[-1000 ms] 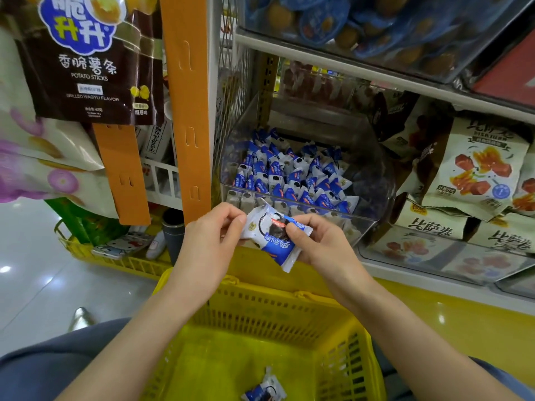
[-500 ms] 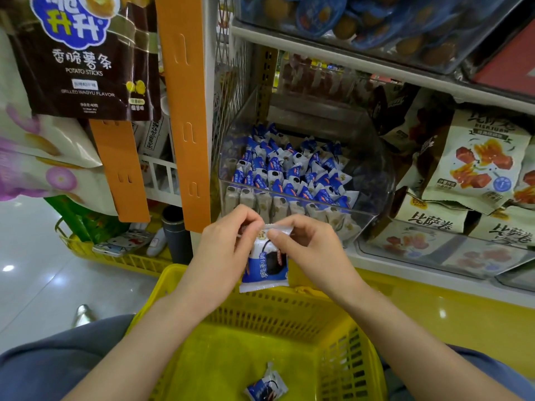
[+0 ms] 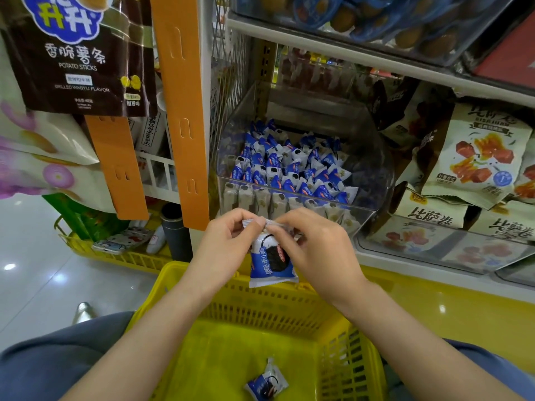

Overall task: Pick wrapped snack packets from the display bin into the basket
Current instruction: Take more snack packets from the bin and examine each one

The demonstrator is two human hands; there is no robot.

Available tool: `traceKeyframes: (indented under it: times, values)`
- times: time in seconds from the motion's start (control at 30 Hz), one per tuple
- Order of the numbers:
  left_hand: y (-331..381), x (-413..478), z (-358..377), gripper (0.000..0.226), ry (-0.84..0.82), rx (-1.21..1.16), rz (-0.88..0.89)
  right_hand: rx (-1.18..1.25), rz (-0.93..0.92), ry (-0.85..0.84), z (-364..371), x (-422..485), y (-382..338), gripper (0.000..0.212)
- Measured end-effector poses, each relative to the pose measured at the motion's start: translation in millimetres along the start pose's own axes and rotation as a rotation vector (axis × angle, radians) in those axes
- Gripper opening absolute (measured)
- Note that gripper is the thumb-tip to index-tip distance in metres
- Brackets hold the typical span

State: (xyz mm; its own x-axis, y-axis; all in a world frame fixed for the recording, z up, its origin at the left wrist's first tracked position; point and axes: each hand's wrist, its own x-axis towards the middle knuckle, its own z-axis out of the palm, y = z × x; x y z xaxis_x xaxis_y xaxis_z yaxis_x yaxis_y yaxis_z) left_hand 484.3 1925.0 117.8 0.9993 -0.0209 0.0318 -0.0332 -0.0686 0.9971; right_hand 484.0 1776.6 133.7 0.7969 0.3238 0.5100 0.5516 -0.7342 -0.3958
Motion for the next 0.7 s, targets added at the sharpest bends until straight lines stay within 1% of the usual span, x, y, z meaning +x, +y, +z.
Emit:
traceKeyframes:
  times: [0.03, 0.1, 0.17, 0.2, 0.23, 0.27, 0.3, 0.37, 0.4, 0.47, 0.53, 0.7]
  values:
    - [-1, -1, 1, 0.003, 0.030, 0.037, 0.033, 0.089, 0.100, -0.001, 1, 1, 0, 0.014]
    - [-3, -2, 2, 0.012, 0.102, 0.235, 0.169, 0.196, 0.280, 0.008, 3, 3, 2, 0.015]
    - [-4, -5, 4, 0.014, 0.085, 0.433, 0.316, 0.251, 0.390, 0.021, 3, 5, 4, 0.019]
    - [-5, -7, 5, 0.012, 0.055, 0.476, 0.346, 0.279, 0.428, 0.023, 3, 6, 4, 0.021]
    - [-6, -8, 6, 0.009, 0.026, 0.471, 0.337, 0.324, 0.463, 0.018, 3, 6, 4, 0.024]
    - [-8, -9, 7, 0.008, -0.005, 0.429, 0.292, 0.396, 0.497, 0.005, 3, 6, 4, 0.026]
    - [-9, -9, 7, 0.012, -0.040, 0.364, 0.226, 0.491, 0.521, -0.023, 4, 6, 2, 0.027]
    - [-10, -7, 8, 0.024, -0.093, 0.198, 0.083, 0.652, 0.523, -0.101, 4, 6, -2, 0.024]
    - [-8, -6, 7, 0.026, -0.101, 0.106, 0.019, 0.689, 0.511, -0.134, 4, 6, -3, 0.023]
    - [-5, -5, 6, 0.020, -0.089, -0.061, -0.084, 0.686, 0.473, -0.149, 4, 6, -2, 0.021]
    - [-3, -5, 7, 0.015, -0.069, -0.166, -0.145, 0.646, 0.451, -0.127, 5, 6, -2, 0.022]
    - [0, -4, 14, 0.023, -0.003, -0.323, -0.240, 0.488, 0.472, -0.078, 12, 3, -3, 0.035]
